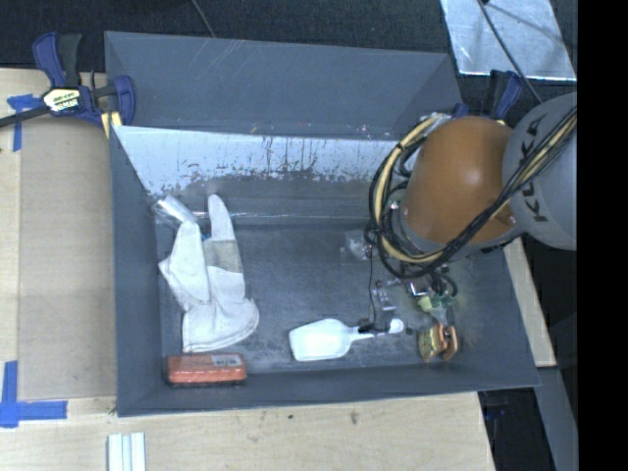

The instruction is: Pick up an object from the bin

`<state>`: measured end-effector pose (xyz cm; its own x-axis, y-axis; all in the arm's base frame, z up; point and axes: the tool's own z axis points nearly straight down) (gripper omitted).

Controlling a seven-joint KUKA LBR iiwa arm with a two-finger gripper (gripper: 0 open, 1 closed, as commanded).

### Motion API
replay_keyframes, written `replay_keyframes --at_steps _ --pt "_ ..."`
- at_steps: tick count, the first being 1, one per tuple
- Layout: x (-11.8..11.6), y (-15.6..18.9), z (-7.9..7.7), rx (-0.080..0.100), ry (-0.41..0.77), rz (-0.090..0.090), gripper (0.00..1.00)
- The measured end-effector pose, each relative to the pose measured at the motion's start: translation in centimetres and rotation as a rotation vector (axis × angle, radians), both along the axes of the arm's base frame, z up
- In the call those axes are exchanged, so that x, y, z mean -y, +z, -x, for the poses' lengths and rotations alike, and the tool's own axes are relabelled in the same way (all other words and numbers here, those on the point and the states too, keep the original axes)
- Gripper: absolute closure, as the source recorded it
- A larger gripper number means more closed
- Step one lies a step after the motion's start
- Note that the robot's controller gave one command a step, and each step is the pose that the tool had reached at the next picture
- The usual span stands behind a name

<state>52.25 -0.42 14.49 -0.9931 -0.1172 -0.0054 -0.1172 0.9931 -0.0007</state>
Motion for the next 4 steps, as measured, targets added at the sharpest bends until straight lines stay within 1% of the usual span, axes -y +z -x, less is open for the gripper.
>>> replay_keyframes --at_steps 1,2,3,4 --pt "-0.2 -1.1 2.7 -0.006 -0.008 0.000 0.00" --pt "-2.5 -4.7 2.7 0.000 0.125 0.001 0.00" --pt "1.0 -7.4 3.8 -0.004 0.004 0.001 1.00" --pt "1.0 -7.4 3.8 -0.003 0.004 0.001 1.00"
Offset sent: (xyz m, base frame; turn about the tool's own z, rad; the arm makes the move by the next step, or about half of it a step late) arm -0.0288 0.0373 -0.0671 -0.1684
